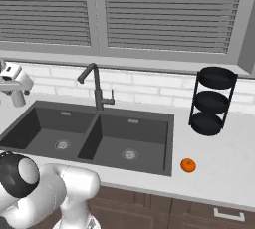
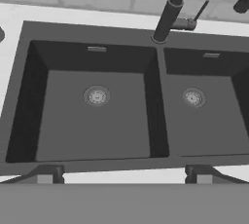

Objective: Put the colander in the sink, put the orange in the colander, and turn on the sink faucet and pour water over the colander.

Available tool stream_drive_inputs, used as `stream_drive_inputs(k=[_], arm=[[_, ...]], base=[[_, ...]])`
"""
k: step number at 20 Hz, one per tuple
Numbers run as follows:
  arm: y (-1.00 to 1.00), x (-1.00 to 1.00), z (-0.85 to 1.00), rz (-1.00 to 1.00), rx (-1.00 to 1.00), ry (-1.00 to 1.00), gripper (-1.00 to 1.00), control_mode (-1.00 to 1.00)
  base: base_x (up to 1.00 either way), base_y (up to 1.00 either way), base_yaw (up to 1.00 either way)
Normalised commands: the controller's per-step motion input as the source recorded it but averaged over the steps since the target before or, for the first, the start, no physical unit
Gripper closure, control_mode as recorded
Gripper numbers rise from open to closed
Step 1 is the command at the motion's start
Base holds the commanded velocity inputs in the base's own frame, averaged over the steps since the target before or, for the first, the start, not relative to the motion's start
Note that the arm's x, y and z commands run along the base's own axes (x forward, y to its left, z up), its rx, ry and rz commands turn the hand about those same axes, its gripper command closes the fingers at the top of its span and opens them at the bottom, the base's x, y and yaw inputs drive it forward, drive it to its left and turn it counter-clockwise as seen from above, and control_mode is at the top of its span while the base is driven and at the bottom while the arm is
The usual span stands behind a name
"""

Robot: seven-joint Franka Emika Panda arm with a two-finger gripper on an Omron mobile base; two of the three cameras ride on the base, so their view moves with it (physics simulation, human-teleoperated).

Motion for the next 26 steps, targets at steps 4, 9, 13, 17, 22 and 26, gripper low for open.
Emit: stream_drive_inputs(k=[4, 9, 13, 17, 22, 26], arm=[[1.00, 0.00, -0.20, -0.07, 0.00, 0.00, -1.00, -1.00], [0.97, 0.00, -0.30, -0.06, 0.01, 0.00, -1.00, -1.00], [0.84, 0.00, -0.38, -0.07, 0.05, 0.00, -1.00, -1.00], [0.58, 0.13, -0.29, -0.07, 0.07, 0.00, -1.00, -1.00], [0.40, 0.34, -0.29, -0.07, 0.11, 0.00, -1.00, -1.00], [0.24, 0.49, -0.30, -0.03, 0.07, 0.01, -1.00, -1.00]], base=[[0.00, 0.00, 0.00], [0.00, 0.00, 0.00], [0.00, 0.00, 0.00], [0.00, 0.00, 0.00], [0.00, 0.00, 0.00], [0.00, 0.00, 0.00]])
